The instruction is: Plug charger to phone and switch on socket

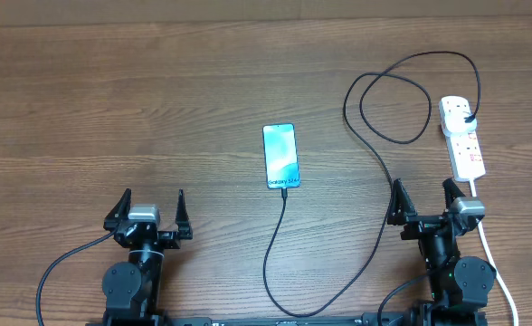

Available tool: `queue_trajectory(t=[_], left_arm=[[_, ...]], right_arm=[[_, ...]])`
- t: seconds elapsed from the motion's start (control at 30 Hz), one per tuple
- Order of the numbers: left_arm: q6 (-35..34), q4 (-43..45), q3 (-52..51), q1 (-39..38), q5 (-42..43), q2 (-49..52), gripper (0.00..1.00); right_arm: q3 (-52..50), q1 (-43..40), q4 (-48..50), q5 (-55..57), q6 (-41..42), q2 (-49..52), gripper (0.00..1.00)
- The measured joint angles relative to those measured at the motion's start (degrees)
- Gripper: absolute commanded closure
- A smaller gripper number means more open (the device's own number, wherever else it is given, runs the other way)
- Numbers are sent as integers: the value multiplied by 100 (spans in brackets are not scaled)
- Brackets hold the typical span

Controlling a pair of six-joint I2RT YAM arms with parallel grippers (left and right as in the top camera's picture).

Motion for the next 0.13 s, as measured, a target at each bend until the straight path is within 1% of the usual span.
queue_trajectory(t=[0.13], left_arm=[[0,0,0,0,-2,0,0]], right_arm=[[0,0,2,0,0,0,0]])
